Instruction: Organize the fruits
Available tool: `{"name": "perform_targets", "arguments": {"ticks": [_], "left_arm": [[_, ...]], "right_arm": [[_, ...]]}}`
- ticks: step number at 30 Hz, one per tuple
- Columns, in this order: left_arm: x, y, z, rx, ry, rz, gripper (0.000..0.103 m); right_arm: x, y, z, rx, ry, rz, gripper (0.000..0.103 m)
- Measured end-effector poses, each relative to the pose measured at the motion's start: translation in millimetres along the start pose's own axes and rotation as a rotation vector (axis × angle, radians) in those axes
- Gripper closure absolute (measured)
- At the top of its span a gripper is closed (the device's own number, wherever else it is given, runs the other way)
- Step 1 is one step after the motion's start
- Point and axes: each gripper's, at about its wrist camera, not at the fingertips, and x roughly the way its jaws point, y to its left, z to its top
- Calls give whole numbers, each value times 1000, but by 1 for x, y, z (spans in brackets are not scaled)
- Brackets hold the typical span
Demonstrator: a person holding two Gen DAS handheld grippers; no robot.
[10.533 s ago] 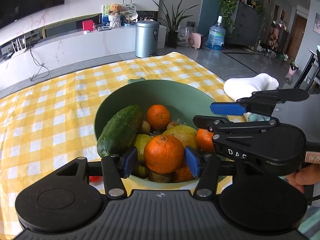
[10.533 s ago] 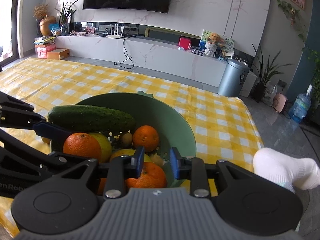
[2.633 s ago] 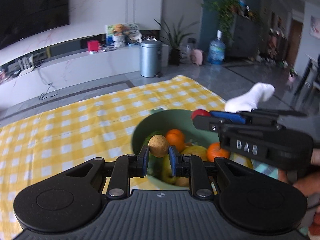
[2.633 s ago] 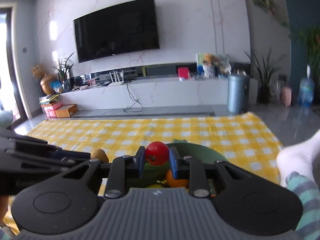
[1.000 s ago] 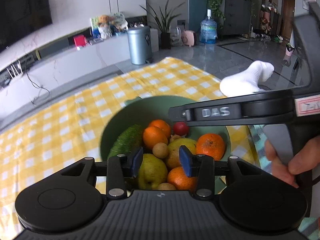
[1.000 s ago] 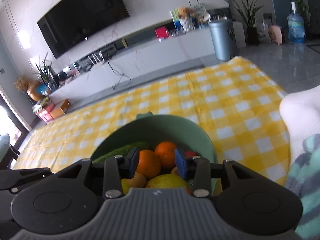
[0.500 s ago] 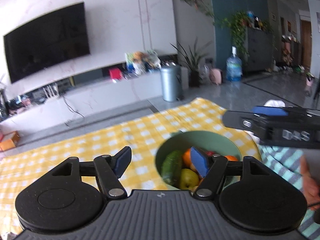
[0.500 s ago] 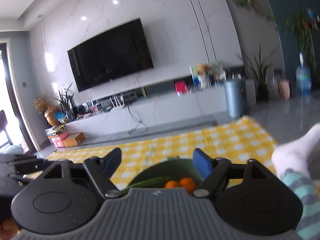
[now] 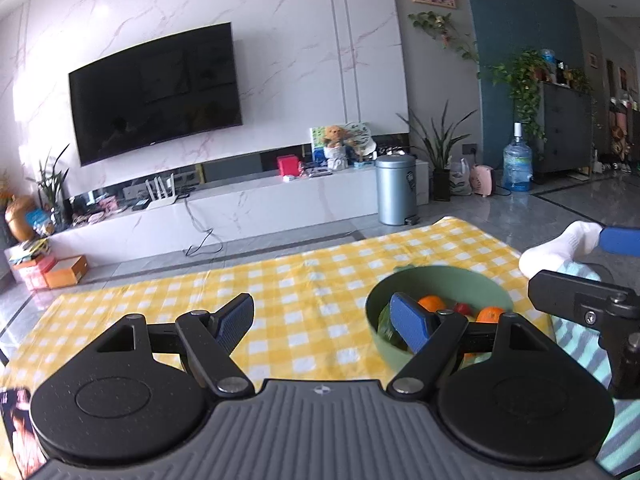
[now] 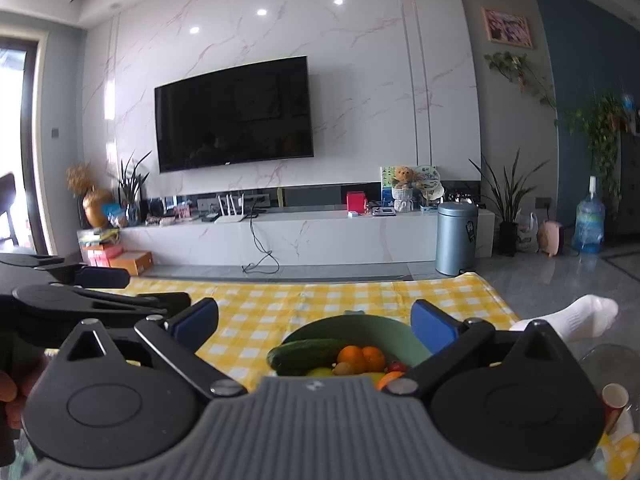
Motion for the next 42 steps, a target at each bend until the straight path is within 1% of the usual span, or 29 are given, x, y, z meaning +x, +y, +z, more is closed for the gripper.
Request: {"name": "perform_targets", "arguments": {"ticks": [3,5,9,12,19,30,42], "left_arm": [[-5,3,-10,-12,14,14,12],[-7,8,-17,-21,33,8,12],[-1,13,-27,-30,94,12,12],[4,18,-33,-34,136,9,12],[11,31,-53,-80,211,1,12],[18,43,-59,-109,247,18,12],[19,44,-59,-110,247,16,12]], "right_arm": [[-7,11,-5,-40,6,-19,4],[-7,15,-8,-55,24,-28,4],[-4,21,-15,-56,74,-44,4],[2,26,-24,-57,125,-72,4],[13,31,-36,-51,193,-73,4],[28,46,-43,-65,229,-23,4],[27,48,-42,-64,224,-22,4]]}}
